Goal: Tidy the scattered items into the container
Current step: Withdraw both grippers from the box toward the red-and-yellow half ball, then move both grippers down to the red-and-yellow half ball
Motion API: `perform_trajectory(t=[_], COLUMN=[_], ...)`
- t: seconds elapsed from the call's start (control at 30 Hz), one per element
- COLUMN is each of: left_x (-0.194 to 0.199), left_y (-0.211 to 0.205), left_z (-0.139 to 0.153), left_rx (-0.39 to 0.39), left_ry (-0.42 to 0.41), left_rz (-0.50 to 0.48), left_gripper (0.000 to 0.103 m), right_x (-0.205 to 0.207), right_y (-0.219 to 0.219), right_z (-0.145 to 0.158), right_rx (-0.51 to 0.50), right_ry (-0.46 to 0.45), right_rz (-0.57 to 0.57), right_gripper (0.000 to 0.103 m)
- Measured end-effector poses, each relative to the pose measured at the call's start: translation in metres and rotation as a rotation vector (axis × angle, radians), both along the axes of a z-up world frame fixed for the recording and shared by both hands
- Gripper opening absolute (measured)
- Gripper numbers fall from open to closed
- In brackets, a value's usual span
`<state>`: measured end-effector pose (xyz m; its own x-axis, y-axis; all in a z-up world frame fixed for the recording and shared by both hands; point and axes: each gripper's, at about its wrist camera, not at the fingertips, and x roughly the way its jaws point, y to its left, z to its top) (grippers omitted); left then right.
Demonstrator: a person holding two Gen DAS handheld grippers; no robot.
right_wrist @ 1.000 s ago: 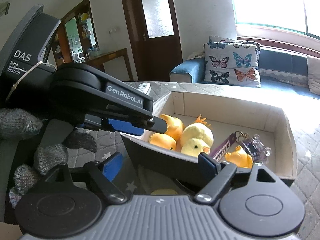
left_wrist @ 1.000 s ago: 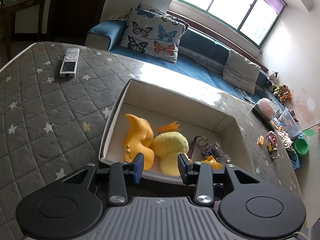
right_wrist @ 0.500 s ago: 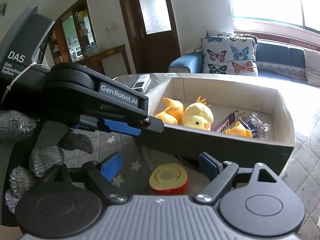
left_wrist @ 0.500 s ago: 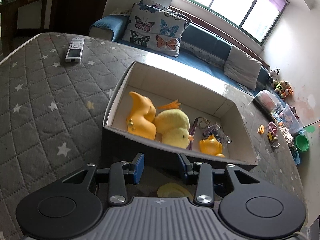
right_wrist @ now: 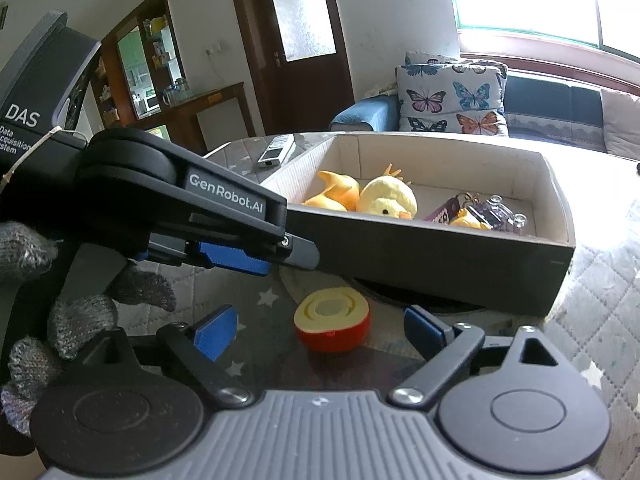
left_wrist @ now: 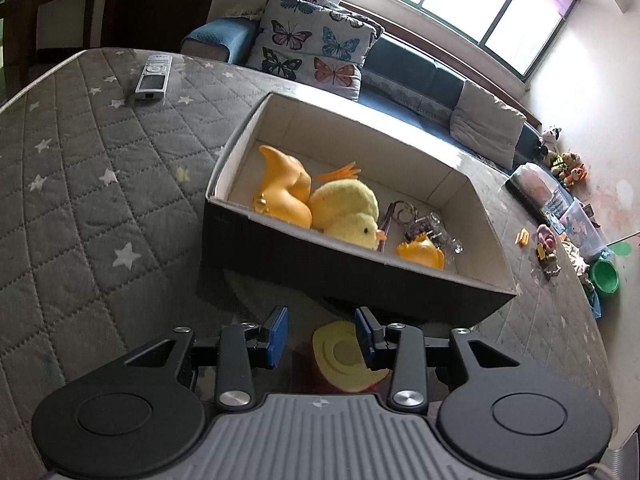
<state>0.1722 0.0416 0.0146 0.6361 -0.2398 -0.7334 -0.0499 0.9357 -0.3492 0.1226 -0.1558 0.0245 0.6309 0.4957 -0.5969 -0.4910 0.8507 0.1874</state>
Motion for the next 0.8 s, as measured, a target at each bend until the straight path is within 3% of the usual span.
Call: perform_trajectory(t=[0.8], left_x=[-0.013], left_y=[-0.001], left_z=[-0.011], left_rx=[-0.028], left_ry=[0.027], left_rz=[0.025], left_gripper=[0.04], right_x=[-0.014], right_y=[-0.006], right_z=[-0.011], right_rx=[0.003], right_ry=[0.029], right_rz=[-0.026], right_gripper=[0.092])
